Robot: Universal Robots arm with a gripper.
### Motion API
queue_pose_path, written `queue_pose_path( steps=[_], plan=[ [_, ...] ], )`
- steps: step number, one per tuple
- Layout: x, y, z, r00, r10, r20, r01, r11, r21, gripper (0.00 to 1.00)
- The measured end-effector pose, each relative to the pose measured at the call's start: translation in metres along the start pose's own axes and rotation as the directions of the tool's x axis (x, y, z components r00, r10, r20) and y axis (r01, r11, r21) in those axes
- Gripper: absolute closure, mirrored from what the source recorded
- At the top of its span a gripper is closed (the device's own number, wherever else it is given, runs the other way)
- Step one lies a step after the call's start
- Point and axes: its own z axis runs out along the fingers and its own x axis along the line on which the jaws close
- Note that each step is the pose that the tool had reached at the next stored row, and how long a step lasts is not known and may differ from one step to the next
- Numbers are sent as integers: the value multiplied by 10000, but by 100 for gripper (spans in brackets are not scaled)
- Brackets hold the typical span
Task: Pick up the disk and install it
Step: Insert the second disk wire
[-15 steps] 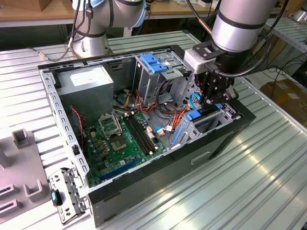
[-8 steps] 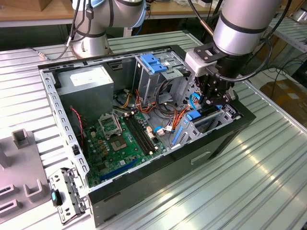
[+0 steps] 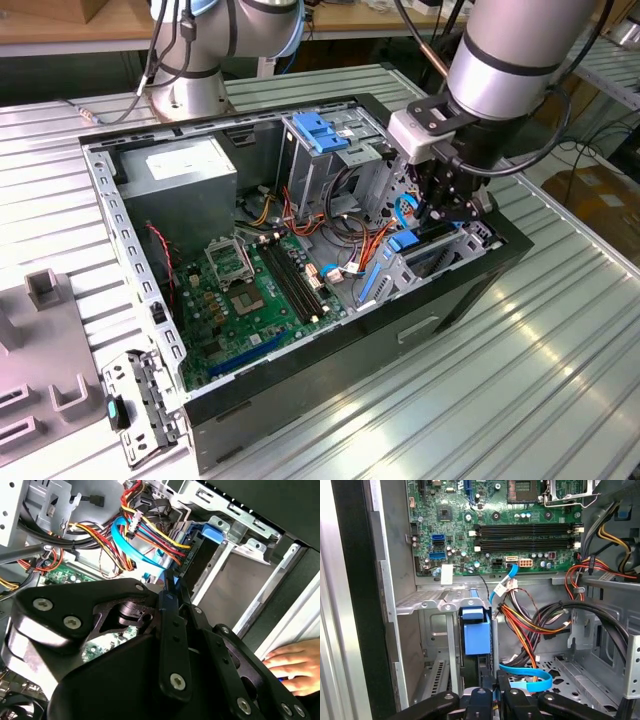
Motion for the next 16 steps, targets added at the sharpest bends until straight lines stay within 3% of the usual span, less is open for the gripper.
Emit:
queue_pose_path(
  steps=[6, 10, 16],
  plan=[
    [15, 1, 7, 10000, 9, 45, -8, 10000, -3, 84],
    [25, 1, 13, 9998, 36, 191, -36, 10000, -10, 84],
    [41, 1, 16, 9998, 37, 194, -37, 10000, -12, 84]
  ],
)
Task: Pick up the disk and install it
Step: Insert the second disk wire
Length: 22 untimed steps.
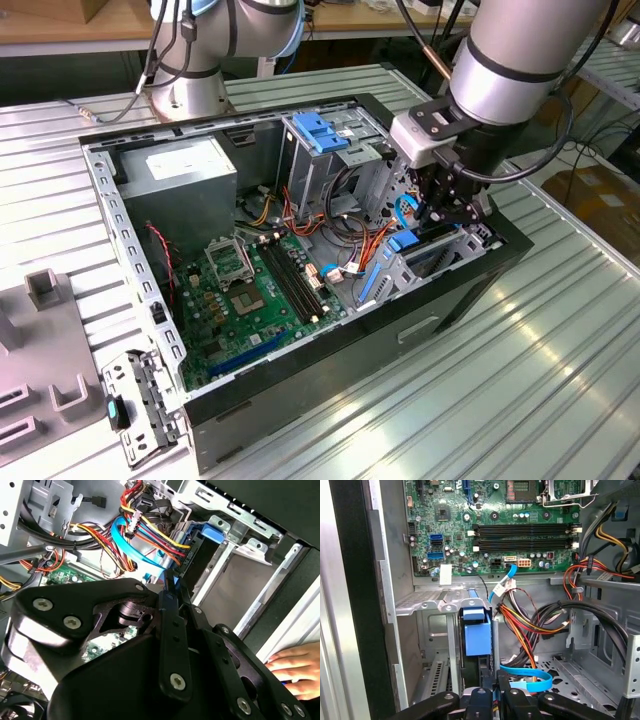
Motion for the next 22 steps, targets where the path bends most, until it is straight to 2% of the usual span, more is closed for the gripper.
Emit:
queue_pose_path(
  steps=[8, 13, 22],
  plan=[
    [18, 1, 13, 10000, 1, 6, -1, 10000, 0, 84],
    [29, 6, 45, 10000, 1, 11, -1, 10000, -1, 84],
    [35, 5, 39, 10000, 2, 12, -2, 10000, 3, 83]
  ],
)
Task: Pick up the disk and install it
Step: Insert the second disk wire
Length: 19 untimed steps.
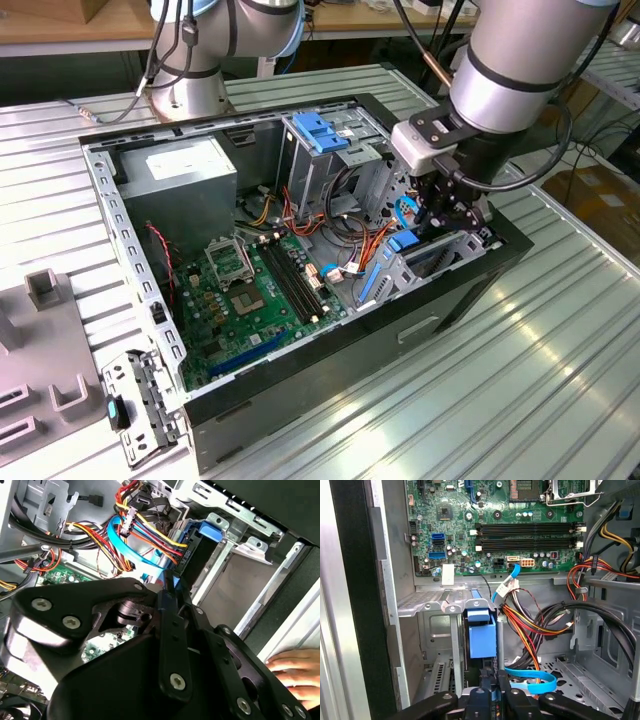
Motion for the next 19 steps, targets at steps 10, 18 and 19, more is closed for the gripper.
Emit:
queue_pose_path(
  steps=[10, 18, 19],
  plan=[
    [-8, -19, -103, 10000, -2, 3, 2, 10000, 27, 78],
    [-9, -21, -113, 10000, -3, 4, 3, 10000, 44, 89],
    [-9, -22, -117, 10000, -3, 4, 3, 10000, 52, 89]
  ],
)
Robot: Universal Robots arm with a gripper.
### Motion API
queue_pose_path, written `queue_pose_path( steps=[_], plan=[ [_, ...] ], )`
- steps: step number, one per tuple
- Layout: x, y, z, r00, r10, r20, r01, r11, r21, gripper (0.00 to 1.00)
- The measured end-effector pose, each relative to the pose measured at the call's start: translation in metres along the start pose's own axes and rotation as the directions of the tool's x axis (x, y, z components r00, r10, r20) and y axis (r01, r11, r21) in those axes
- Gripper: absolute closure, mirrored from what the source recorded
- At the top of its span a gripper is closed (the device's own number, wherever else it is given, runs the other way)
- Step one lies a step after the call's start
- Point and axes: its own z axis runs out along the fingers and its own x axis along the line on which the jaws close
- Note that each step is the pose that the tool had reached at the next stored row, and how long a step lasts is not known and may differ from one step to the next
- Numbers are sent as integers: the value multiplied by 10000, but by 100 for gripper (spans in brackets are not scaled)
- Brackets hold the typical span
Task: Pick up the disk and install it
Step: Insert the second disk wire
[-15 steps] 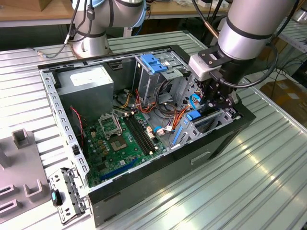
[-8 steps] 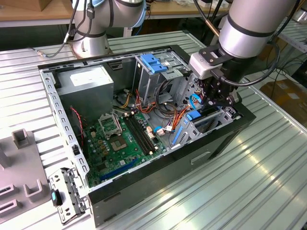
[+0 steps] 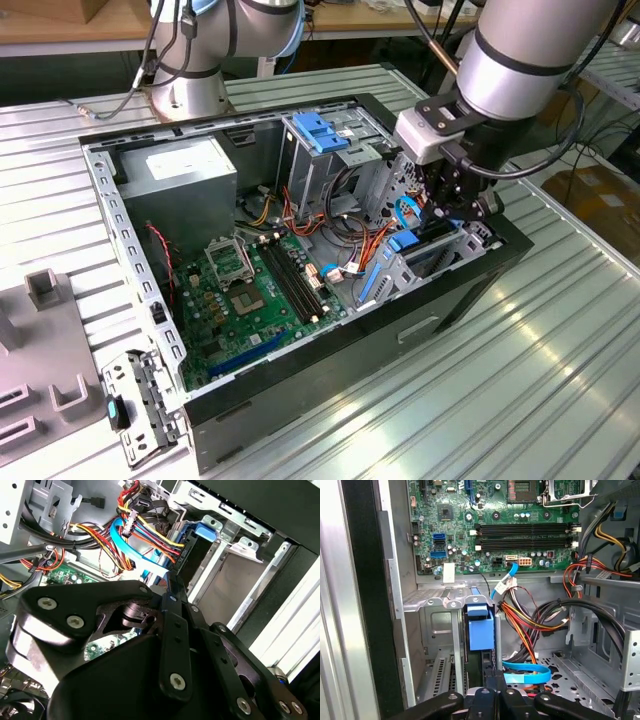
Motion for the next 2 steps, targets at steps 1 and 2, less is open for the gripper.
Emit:
queue_pose_path(
  steps=[1, 2],
  plan=[
    [0, 0, 0, 10000, 1, 0, -1, 10000, 1, 89],
    [0, 0, -1, 10000, 1, 1, -1, 10000, 3, 89]
  ],
)
